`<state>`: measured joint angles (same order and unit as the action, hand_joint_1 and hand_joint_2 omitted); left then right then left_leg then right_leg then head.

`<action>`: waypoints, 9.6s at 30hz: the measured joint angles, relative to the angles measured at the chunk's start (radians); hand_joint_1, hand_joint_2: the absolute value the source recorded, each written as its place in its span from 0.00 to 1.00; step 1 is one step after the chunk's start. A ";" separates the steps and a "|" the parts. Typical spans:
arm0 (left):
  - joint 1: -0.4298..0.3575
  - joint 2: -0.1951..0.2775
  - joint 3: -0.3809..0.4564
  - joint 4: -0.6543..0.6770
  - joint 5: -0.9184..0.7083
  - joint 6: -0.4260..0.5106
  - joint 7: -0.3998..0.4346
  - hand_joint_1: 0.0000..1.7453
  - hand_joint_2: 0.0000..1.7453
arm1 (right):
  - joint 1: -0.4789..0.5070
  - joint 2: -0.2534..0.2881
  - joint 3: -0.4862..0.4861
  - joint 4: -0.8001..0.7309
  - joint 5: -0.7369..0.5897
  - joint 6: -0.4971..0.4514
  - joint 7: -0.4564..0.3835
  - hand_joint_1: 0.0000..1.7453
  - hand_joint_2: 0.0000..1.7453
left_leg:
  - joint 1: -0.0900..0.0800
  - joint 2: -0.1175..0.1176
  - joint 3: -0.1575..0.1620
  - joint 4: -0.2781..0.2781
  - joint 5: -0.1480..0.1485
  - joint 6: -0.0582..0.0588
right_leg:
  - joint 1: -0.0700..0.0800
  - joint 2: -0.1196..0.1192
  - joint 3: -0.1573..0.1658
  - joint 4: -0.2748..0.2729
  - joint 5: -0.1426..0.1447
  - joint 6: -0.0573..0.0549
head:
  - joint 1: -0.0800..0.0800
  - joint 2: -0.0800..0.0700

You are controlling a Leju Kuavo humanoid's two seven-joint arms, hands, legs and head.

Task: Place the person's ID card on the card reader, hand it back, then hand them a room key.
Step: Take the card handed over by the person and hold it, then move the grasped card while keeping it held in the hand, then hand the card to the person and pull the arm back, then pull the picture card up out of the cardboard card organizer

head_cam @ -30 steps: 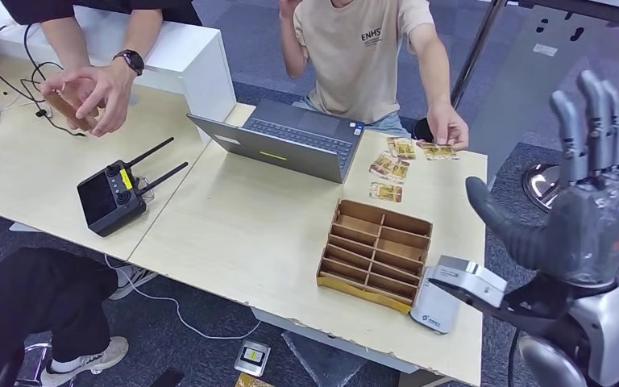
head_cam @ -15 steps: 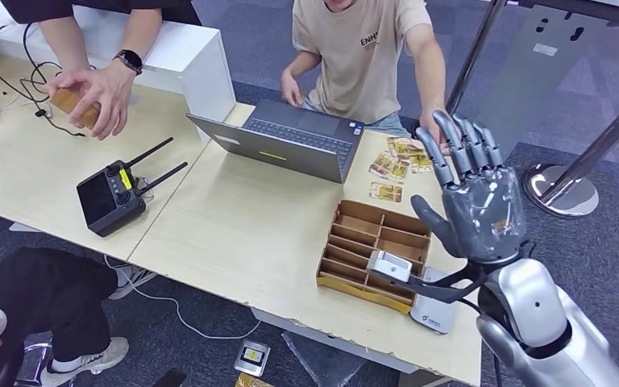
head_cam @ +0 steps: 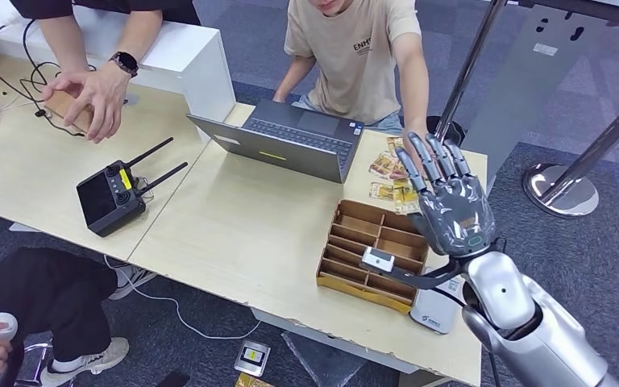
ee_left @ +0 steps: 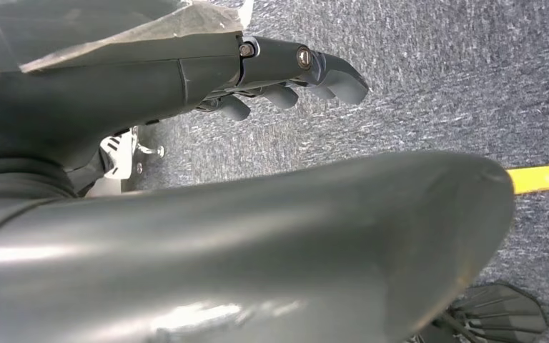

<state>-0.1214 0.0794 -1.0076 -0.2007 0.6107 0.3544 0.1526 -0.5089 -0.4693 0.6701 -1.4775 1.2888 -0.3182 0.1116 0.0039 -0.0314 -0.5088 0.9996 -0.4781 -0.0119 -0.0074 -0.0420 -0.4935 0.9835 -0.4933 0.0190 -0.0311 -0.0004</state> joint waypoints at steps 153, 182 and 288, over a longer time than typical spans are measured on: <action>-0.001 0.004 -0.019 0.003 0.040 0.035 -0.019 0.00 0.00 | 0.425 -0.019 -0.307 0.075 -1.069 -0.020 -0.098 1.00 1.00 | 0.000 0.013 0.002 0.001 -0.003 0.002 | 0.000 0.012 -0.002 -0.001 0.002 0.000 | 0.000 0.000; -0.006 -0.009 -0.034 0.005 -0.016 0.014 -0.008 0.00 0.00 | 0.288 0.203 -0.249 -0.280 -0.321 -0.340 -0.074 1.00 1.00 | 0.002 0.012 -0.001 0.001 -0.003 0.001 | 0.002 0.012 -0.003 0.000 0.002 0.000 | 0.000 0.000; -0.043 -0.031 -0.266 0.006 -0.158 -0.019 -0.002 0.00 0.00 | -0.302 0.221 -0.045 0.501 -0.391 -0.245 -0.056 0.00 0.00 | 0.002 0.011 -0.004 0.002 -0.003 0.001 | 0.002 0.011 -0.007 0.000 0.003 0.000 | 0.000 0.000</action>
<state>-0.1645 0.0481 -1.2737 -0.1949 0.4530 0.3353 0.1510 -0.8105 -0.2484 0.6255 -0.9767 0.8976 -0.5629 0.0552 0.0060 -0.0199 -0.5128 1.0019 -0.4809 -0.0109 -0.0054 -0.0310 -0.5001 0.9831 -0.4908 0.0187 -0.0311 -0.0004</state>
